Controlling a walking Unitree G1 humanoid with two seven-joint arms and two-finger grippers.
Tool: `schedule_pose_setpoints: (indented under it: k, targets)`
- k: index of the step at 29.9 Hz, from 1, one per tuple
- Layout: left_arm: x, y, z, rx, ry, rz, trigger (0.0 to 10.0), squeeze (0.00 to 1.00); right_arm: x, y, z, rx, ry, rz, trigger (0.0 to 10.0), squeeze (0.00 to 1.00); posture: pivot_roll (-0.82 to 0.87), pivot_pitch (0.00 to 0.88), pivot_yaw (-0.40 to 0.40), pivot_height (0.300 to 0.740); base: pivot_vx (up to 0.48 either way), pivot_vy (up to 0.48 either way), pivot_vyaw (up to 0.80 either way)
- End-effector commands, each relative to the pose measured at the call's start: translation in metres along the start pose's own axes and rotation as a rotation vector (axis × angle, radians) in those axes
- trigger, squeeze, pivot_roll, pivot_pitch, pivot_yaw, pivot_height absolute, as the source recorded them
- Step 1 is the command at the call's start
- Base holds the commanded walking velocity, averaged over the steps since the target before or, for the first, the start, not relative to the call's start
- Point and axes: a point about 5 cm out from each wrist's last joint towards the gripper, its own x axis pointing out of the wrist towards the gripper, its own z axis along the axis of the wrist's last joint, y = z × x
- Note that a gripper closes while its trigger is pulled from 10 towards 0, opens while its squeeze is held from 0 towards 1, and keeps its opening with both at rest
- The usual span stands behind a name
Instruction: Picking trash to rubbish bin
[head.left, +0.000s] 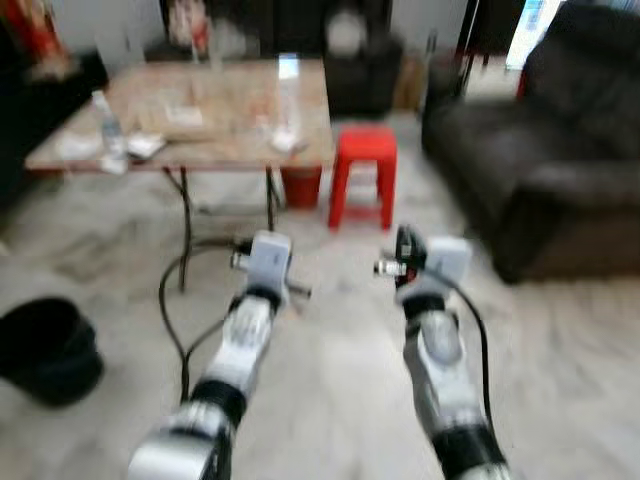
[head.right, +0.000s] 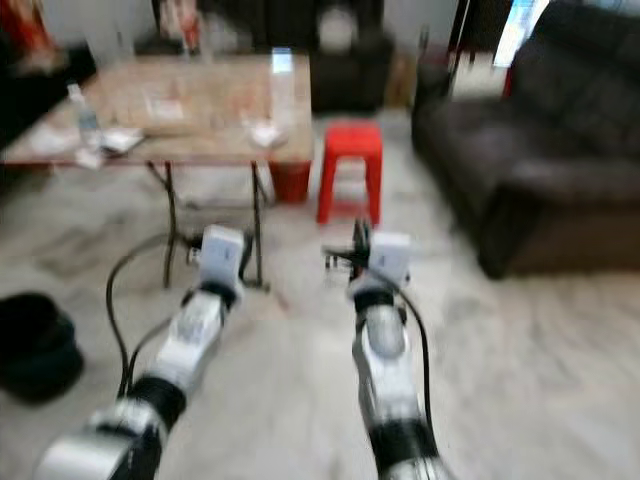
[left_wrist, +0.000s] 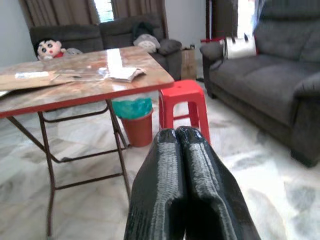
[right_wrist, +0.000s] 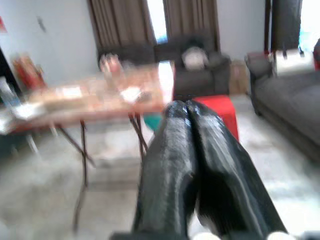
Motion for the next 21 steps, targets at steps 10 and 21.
schedule_pose_setpoints:
  k: [10,21]
  targets:
    - [0.0032,0.0019,0.0064,0.006,-0.025,0.01,10.0,0.0,0.0011,0.0001,0.0058,0.009,-0.007,-0.004,10.0,0.0,0.03,0.003,0.01,0.74,0.366,0.0,0.0]
    - [0.0031,0.003,0.0075,0.007,-0.033,0.014,10.0,0.0,-0.0004,0.0026,0.0062,-0.012,-0.01,0.014,10.0,0.0,0.03,0.0,0.011,0.74,0.366,0.0,0.16]
